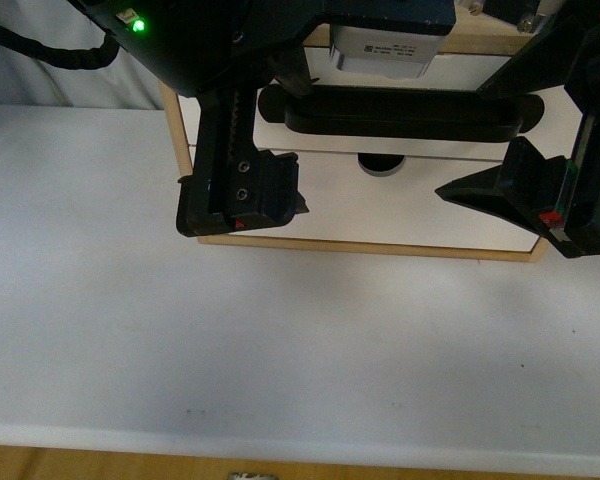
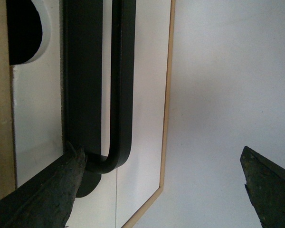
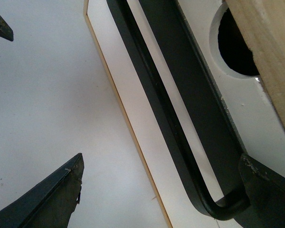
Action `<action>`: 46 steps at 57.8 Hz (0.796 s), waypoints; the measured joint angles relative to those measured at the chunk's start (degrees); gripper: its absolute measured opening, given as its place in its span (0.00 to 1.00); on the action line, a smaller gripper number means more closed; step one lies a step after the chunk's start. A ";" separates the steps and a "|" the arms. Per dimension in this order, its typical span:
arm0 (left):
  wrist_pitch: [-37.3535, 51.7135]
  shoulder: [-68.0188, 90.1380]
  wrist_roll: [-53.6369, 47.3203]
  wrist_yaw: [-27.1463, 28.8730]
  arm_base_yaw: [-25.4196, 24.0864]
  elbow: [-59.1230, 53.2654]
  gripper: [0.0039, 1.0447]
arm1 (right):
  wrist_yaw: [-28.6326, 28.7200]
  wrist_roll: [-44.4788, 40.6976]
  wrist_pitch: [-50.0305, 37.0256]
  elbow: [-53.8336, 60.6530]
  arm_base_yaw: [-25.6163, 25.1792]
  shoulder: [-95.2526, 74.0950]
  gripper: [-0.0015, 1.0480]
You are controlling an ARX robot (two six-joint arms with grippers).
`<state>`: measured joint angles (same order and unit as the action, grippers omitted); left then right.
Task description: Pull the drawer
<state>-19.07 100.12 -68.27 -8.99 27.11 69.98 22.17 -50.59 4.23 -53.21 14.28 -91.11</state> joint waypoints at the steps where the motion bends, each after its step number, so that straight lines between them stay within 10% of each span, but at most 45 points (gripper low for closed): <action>1: 0.00 0.26 0.04 -0.02 0.07 0.15 0.94 | 0.11 0.17 -0.17 0.00 0.00 -0.28 0.91; 46: -2.27 2.08 -1.73 0.39 0.63 0.63 0.94 | 2.16 2.64 -2.43 -0.85 0.52 -4.61 0.91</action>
<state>-21.34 102.19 -70.00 -8.60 27.75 70.61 24.34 -47.94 1.80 -54.06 14.81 -95.72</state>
